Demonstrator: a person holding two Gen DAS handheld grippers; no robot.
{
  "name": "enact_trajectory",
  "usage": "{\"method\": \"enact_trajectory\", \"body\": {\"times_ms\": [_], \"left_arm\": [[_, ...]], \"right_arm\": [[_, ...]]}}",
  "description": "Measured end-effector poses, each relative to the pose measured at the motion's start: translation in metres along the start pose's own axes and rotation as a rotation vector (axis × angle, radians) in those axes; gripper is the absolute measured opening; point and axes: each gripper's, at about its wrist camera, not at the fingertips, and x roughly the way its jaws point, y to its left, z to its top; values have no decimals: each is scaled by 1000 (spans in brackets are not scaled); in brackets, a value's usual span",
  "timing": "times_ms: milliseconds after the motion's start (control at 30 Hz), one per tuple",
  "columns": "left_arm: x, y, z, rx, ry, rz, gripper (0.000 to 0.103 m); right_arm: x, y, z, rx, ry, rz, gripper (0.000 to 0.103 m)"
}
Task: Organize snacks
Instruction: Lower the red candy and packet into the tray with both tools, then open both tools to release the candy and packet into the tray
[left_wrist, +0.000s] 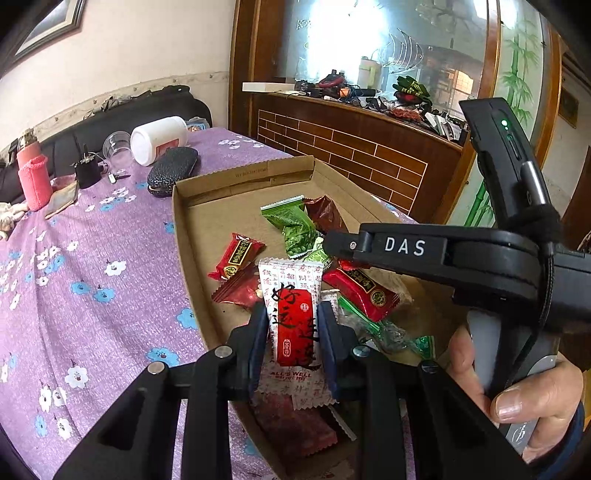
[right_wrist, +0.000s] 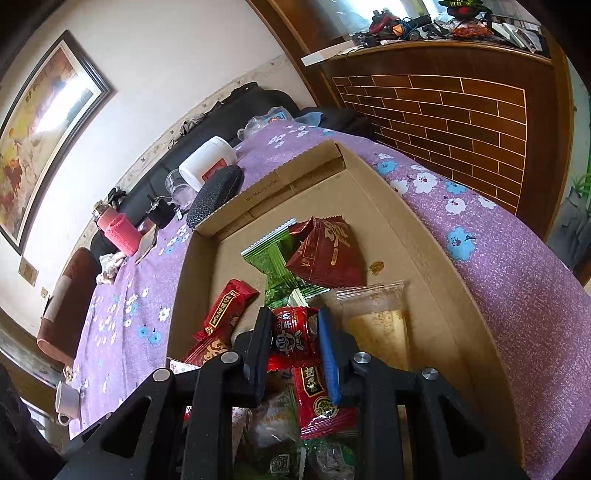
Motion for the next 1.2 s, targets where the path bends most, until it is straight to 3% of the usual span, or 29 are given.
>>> {"method": "enact_trajectory", "body": {"times_ms": [800, 1100, 1200], "left_arm": [[0, -1, 0, 4, -3, 1, 28], [-2, -1, 1, 1, -10, -6, 33], [-3, -2, 0, 3, -18, -8, 42]], "right_arm": [[-5, -3, 1, 3, -5, 6, 27], [-10, 0, 0, 3, -17, 38, 30], [-12, 0, 1, 7, -23, 46, 32]]}}
